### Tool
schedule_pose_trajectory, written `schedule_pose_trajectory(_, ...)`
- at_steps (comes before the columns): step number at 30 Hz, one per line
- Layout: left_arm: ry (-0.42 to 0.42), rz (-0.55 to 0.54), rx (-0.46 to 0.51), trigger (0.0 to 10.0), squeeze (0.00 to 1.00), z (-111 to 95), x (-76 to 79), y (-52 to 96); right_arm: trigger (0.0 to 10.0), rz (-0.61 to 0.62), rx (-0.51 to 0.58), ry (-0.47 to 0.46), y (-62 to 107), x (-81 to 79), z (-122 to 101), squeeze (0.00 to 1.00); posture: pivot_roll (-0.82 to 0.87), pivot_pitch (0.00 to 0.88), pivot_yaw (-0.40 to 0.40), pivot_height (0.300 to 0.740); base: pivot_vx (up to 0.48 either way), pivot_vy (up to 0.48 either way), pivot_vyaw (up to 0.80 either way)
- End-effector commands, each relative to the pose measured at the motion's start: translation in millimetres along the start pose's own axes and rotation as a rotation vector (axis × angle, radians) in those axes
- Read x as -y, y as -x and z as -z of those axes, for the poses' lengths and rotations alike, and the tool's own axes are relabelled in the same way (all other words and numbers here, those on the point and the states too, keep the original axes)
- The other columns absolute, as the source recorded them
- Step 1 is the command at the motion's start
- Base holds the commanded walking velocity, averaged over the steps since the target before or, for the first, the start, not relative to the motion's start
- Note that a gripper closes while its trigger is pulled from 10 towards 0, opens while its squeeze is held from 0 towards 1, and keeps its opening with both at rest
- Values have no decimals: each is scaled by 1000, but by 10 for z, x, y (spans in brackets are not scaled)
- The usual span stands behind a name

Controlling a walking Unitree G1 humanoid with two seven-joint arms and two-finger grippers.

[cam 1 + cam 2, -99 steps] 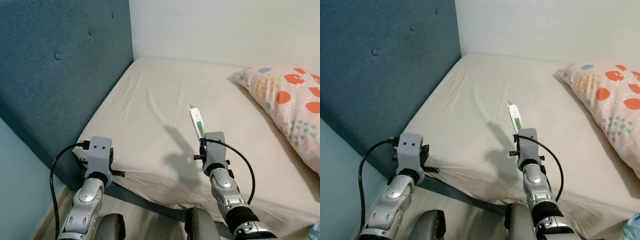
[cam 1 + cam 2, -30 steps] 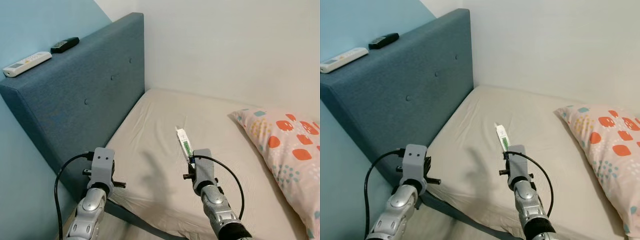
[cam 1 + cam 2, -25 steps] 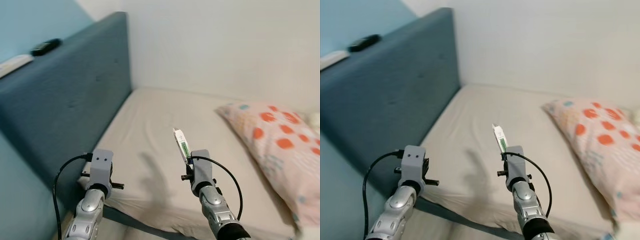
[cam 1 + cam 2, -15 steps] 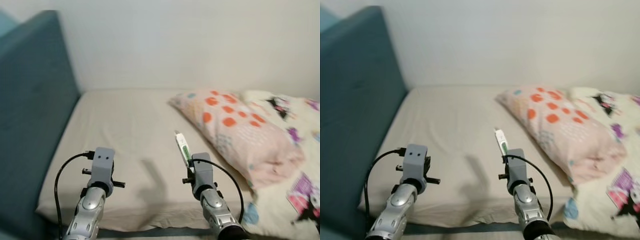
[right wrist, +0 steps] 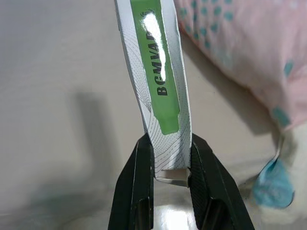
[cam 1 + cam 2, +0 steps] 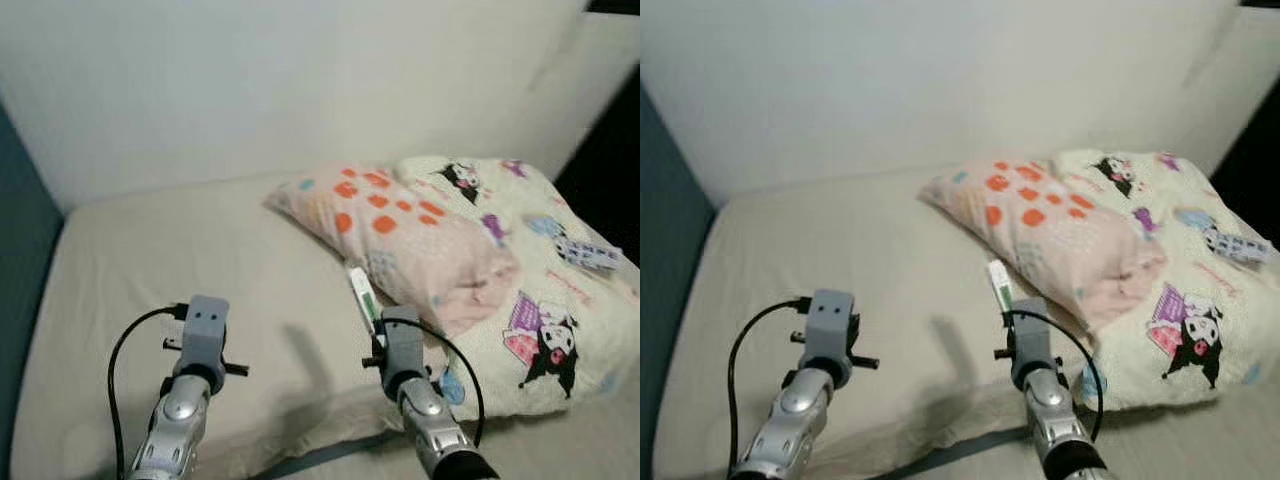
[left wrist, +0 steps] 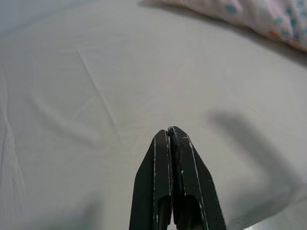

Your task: Clean up the room

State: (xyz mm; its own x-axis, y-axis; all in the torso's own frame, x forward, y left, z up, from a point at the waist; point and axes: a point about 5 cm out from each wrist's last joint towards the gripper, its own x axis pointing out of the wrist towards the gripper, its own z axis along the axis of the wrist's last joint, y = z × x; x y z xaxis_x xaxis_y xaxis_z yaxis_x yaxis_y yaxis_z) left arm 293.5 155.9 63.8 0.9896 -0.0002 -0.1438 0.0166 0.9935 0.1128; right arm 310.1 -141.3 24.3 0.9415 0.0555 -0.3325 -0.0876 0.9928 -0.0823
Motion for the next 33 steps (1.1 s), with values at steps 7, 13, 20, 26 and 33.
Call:
schedule_pose_trajectory(7, -8, 8, -2, 10000, 0, 12, 21, 2, 10000, 13, -26, 5, 15, 47, 62, 0, 64, 110, -41, 740, 0, 0, -800)
schedule_pose_trajectory(13, -8, 4, -1, 10000, 0, 11, 9, -2, 10000, 18, -31, 7, 12, 49, 65, 0, 64, 108, -43, 740, 0, 0, -800)
schedule_pose_trajectory(20, -7, -3, -3, 10000, 0, 19, 1, 4, 10000, 21, -32, 16, 7, 49, 62, 0, 65, 110, -43, 740, 0, 0, -800)
schedule_pose_trajectory(26, -9, 3, -2, 10000, 0, 20, 8, 5, 10000, 29, -32, 11, 5, 52, 59, 0, 67, 110, -33, 740, 0, 0, -800)
schedule_pose_trajectory(33, -13, 6, 1, 10000, 0, 7, -3, -3, 10000, 34, -32, 11, 11, 48, 71, 0, 69, 111, -33, 740, 0, 0, -800)
